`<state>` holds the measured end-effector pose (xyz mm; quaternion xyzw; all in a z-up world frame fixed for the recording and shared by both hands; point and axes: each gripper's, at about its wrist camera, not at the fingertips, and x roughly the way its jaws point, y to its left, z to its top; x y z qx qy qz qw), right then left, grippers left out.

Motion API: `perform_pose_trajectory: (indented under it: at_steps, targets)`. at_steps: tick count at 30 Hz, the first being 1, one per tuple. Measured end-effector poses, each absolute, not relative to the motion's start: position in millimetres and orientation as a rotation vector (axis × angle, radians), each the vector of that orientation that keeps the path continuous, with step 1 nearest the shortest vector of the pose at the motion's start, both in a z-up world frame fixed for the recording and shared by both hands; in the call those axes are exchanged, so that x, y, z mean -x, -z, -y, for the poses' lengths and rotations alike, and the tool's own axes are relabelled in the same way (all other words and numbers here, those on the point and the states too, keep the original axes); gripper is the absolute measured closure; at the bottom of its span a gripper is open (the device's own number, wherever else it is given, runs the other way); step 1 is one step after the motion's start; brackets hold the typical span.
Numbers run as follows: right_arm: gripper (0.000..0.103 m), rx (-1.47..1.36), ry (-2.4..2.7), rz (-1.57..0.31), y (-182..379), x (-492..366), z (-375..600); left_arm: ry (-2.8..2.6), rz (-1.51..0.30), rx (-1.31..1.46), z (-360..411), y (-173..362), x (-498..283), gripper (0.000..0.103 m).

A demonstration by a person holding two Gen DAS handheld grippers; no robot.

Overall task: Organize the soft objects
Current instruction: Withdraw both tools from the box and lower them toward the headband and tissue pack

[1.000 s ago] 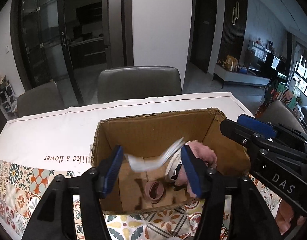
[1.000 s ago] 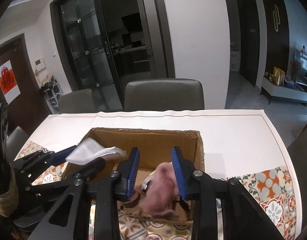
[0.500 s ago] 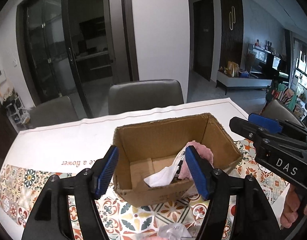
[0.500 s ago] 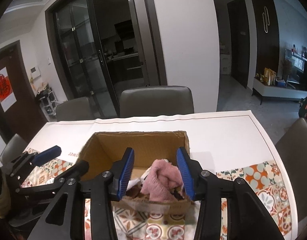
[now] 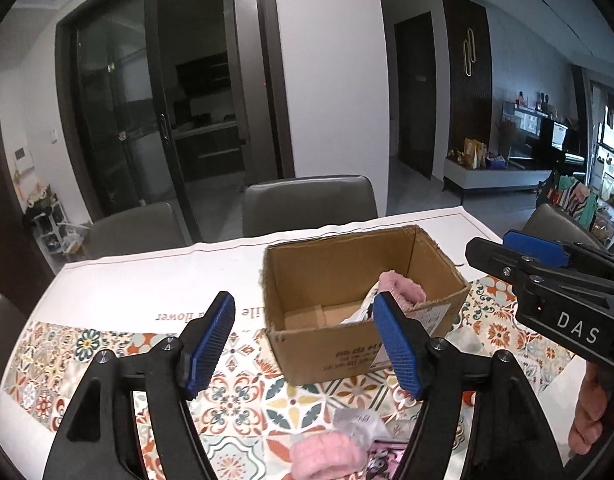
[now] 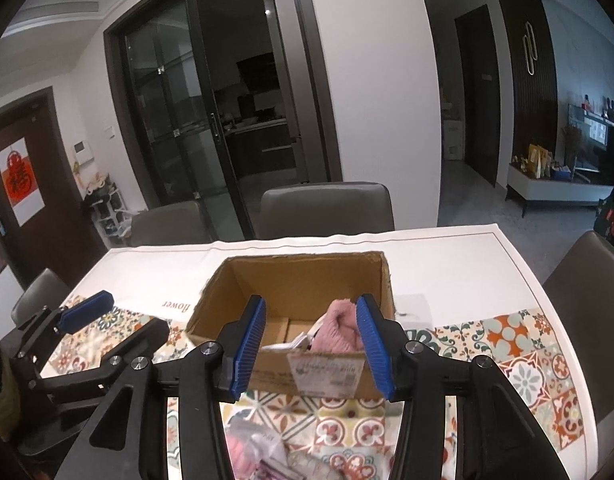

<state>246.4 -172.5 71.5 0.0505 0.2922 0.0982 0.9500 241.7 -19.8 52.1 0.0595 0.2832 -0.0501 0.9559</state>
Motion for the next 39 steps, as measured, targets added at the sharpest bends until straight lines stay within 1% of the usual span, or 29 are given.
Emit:
perform_pose_trajectory:
  at_steps: [9,10,11,12,26,39]
  targets:
    - [0.054,-0.096,-0.214,-0.612,-62.8,-215.7,162.2,0.091,-0.585,-0.114,8.1,-43.7,-212.2,0.03]
    - [0.052,-0.097,-0.213,-0.616,-61.5,-213.4,161.8,0.092,-0.59,-0.109,6.4,-41.4,-209.6,0.03]
    - [0.048,-0.099,-0.213,-0.62,-59.4,-210.2,162.0,0.09,-0.595,-0.106,5.3,-39.9,-208.2,0.03]
    - [0.046,-0.103,-0.209,-0.624,-57.7,-207.9,161.4,0.087,-0.601,-0.101,3.8,-37.9,-206.3,0.03]
    - [0.044,-0.119,-0.18,-0.695,-29.9,-179.9,149.4,0.091,-0.658,-0.112,-14.8,-1.8,-171.4,0.03]
    - [0.044,-0.134,-0.135,-0.801,8.7,-159.2,128.5,0.134,-0.676,-0.148,-29.2,33.0,-150.5,0.03]
